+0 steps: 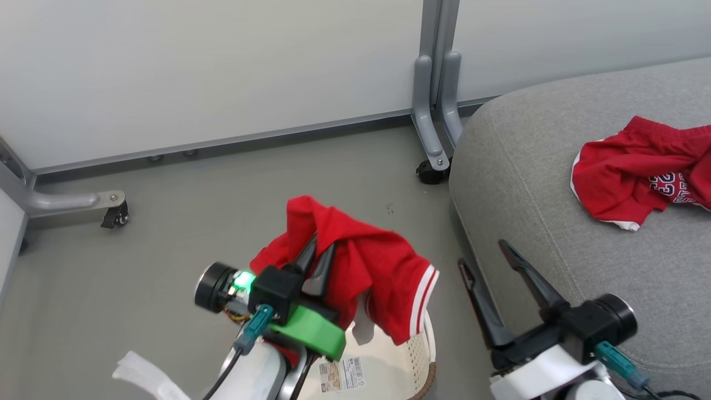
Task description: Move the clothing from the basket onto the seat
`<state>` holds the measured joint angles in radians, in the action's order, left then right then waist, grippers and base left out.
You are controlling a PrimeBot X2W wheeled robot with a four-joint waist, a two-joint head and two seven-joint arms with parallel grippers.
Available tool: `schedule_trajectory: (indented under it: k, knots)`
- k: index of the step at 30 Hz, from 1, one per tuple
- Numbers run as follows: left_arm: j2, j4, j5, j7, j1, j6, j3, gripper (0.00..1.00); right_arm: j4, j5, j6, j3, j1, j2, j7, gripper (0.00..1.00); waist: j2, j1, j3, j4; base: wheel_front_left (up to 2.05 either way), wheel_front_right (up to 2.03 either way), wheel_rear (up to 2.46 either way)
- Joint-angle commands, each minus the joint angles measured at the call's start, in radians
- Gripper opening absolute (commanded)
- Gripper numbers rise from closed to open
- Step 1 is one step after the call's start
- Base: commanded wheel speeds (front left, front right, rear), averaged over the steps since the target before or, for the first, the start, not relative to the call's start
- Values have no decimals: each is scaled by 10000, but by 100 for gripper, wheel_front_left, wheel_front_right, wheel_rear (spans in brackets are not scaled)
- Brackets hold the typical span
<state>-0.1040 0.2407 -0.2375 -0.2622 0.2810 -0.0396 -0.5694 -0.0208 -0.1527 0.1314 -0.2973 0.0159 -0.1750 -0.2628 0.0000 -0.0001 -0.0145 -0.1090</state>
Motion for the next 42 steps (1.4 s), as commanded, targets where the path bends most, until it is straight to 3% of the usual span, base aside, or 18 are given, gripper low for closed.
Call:
schedule_trajectory:
  k: [1,9,17,23,24,25,26,27,31,38,42]
  knots:
    - [114,-34,22,-38,317,72,-50,0,62,36,-14,-198,-268,51,-29,100,0,1,100,55,0,0,0]
    - [474,64,-38,14,1428,201,-881,0,689,63,-14,-1239,-1066,83,-29,100,0,1,290,123,0,0,0]
    - [534,41,-568,307,2153,463,-2191,0,1467,695,-14,-476,-1399,416,-29,100,0,1,377,102,0,0,0]
    - [535,40,-1358,317,2444,406,-3185,0,2333,530,-14,-947,-1540,254,-29,100,0,1,360,74,0,0,0]
    - [534,82,-1438,328,2478,398,-3310,0,2411,471,-14,-981,-1553,245,-29,96,0,1,353,77,0,0,0]
    - [533,135,-1529,349,2525,370,-3443,0,2479,417,-14,-1028,-1547,224,-29,49,0,1,342,83,0,0,0]
    - [533,192,-1608,333,2571,311,-3556,0,2529,345,-14,-1056,-1520,208,-29,18,0,1,331,90,0,0,0]
    - [534,286,-1655,342,2598,286,-3618,0,2568,271,-14,-1002,-1468,217,-29,0,0,1,319,93,0,0,0]
    - [530,835,-1791,393,2663,285,-3823,0,2620,159,-14,-453,-1228,212,-29,0,0,1,274,96,0,0,0]
    - [406,1451,-2007,533,2537,771,-4130,0,2544,167,-14,169,-1062,108,-29,0,0,1,217,128,0,0,0]
    - [374,1511,-2114,491,2462,832,-4148,0,2507,228,-14,277,-1007,96,-29,0,0,1,186,162,0,0,0]
